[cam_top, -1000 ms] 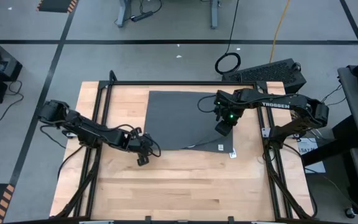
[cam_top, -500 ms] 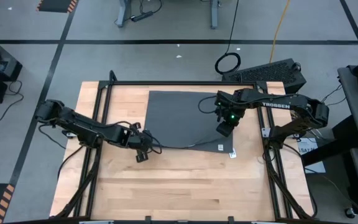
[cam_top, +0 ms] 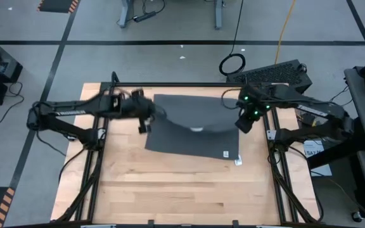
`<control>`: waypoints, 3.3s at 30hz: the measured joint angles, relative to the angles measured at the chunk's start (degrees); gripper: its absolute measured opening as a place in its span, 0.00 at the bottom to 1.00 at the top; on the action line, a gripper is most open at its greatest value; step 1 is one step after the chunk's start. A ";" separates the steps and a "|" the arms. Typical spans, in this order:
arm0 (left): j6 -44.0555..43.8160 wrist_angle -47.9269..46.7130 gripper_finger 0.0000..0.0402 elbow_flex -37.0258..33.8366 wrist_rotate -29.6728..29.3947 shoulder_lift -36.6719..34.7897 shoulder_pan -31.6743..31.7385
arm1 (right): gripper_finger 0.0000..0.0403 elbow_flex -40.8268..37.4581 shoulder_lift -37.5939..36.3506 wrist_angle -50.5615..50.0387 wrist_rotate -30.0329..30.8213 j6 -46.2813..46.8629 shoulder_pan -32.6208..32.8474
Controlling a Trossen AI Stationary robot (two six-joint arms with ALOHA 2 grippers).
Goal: Roll towel
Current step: Fold the gray towel on the center of table
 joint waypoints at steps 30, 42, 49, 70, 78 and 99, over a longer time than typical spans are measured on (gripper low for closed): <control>10.19 -2.51 0.00 8.84 21.90 3.37 27.72 | 0.01 2.89 -0.71 5.31 -0.77 -7.61 -15.78; 6.91 -13.05 0.00 4.40 31.57 1.39 24.72 | 0.01 2.89 -2.86 3.33 -10.36 -8.51 -15.04; 6.42 -11.95 0.00 -1.11 32.97 1.42 22.13 | 0.01 2.20 -2.86 3.22 -11.17 -4.95 -12.37; 1.93 -3.86 0.00 -15.04 34.85 1.38 13.71 | 0.01 -3.62 -2.86 4.27 -11.15 1.45 -1.96; 0.46 1.16 0.00 -17.43 35.13 1.40 9.62 | 0.01 -5.91 -2.86 5.00 -11.13 2.28 1.01; -5.31 13.78 0.00 -26.98 30.72 1.42 0.22 | 0.01 -6.86 -2.83 7.56 -10.97 2.85 3.23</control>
